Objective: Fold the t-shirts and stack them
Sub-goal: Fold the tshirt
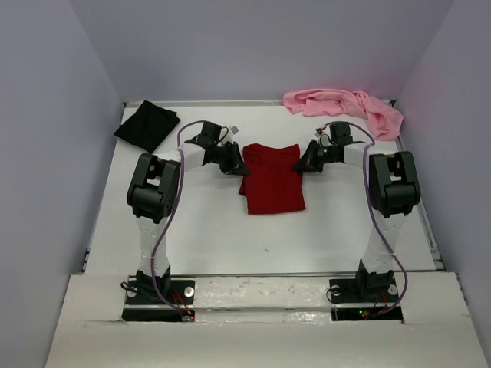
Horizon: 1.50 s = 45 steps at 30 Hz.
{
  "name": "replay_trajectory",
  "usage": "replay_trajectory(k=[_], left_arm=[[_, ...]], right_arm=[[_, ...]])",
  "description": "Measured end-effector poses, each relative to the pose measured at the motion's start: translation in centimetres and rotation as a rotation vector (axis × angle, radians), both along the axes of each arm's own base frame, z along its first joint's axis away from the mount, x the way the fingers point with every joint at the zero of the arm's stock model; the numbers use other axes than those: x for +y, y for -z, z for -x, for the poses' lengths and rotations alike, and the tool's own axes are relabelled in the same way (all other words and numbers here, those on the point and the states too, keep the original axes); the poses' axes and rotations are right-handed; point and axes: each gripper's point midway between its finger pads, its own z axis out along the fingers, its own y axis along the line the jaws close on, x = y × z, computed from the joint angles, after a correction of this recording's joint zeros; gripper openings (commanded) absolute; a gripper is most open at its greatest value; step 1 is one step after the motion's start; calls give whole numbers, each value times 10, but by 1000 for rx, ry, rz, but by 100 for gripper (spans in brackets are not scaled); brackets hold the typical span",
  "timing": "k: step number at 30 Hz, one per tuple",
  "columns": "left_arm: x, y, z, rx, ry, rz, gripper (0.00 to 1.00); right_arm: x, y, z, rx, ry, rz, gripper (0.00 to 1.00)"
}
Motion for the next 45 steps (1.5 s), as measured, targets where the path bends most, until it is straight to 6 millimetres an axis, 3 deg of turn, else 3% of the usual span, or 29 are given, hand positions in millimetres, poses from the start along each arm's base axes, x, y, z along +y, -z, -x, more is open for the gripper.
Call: replay_trajectory(k=[4, 14, 32, 39, 42, 45], left_arm=[[-1, 0, 1, 1, 4, 5, 16], [-2, -3, 5, 7, 13, 20, 17], [-6, -21, 2, -18, 23, 38, 16], [-7, -47, 0, -41, 24, 49, 16], [-10, -70, -12, -77, 22, 49, 17], [-17, -114, -41, -183, 21, 70, 17]], right_arm=[[-1, -10, 8, -12, 4, -4, 0], [-1, -58, 19, -102, 11, -24, 0], [-1, -59, 19, -101, 14, -25, 0], [-2, -62, 17, -97, 19, -18, 0], [-2, -77, 6, -133, 26, -14, 0], [-1, -95, -10, -187, 31, -13, 0]])
